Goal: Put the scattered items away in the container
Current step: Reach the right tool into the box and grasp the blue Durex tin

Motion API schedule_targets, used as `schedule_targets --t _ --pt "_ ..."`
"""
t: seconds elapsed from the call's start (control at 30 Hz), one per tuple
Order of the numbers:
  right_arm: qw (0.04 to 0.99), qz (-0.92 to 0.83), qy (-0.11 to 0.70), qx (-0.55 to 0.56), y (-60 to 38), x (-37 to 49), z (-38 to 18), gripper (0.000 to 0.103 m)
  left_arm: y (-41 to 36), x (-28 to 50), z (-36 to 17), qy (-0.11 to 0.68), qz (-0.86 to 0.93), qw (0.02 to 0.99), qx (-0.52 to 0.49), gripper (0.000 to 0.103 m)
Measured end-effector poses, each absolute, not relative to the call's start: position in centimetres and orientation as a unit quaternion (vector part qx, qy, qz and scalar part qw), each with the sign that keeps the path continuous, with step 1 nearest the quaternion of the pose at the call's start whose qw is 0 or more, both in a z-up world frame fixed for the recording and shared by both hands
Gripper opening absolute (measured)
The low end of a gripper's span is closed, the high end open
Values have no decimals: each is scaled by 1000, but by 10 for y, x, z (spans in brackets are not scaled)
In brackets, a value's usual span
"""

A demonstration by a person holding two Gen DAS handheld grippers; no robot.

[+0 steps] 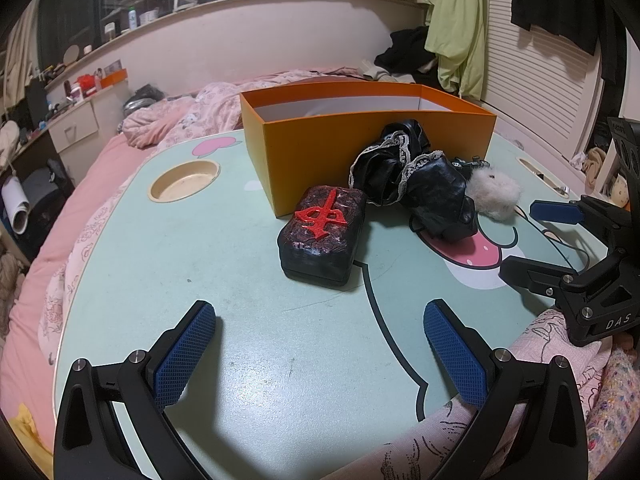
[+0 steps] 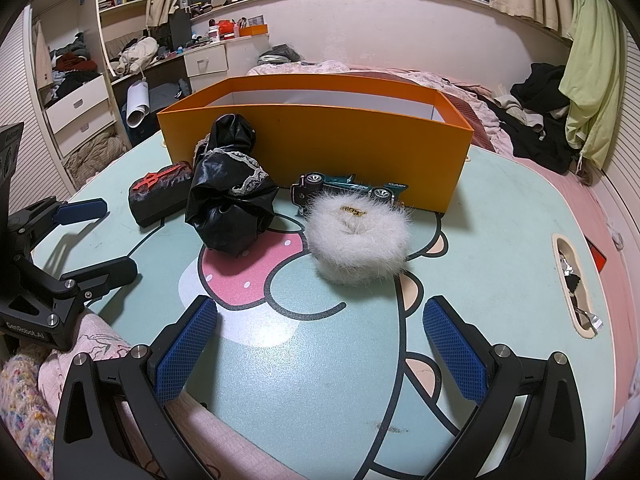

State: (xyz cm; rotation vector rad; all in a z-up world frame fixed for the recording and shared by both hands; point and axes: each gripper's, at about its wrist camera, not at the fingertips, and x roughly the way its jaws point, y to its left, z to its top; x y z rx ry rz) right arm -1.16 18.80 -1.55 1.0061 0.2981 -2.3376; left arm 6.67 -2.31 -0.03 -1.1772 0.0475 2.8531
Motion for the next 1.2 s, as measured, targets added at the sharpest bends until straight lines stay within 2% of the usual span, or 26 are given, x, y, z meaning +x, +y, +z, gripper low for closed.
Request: schedule_targets --t 0.23,0.4,0.53,0.63,0.77,0.83,0.97,1.1,1.2 --pt "279 -861 118 408 184 -19 -7 103 -23 67 0 13 924 29 -380 103" --pt "297 -873 41 386 197 -40 60 102 -23 67 0 13 924 28 -380 103" --pt "327 -834 45 443 160 -93 100 102 -23 68 0 13 924 29 -380 103" --pt "344 -789 73 504 115 -137 93 102 -22 67 0 13 925 29 -379 103" --pt "326 -756 161 544 61 -175 60 102 -22 68 -1 13 925 29 -379 103" --pt "333 -729 161 576 54 -185 43 102 -21 67 0 12 925 29 -378 103" --pt "334 -701 157 610 44 -194 20 88 -21 68 0 12 925 29 -378 103" --pt "307 -696 176 625 40 -199 3 79 -21 68 0 12 925 29 -379 103" --pt "275 -719 216 601 36 -198 -3 71 -22 69 1 11 925 29 -379 103"
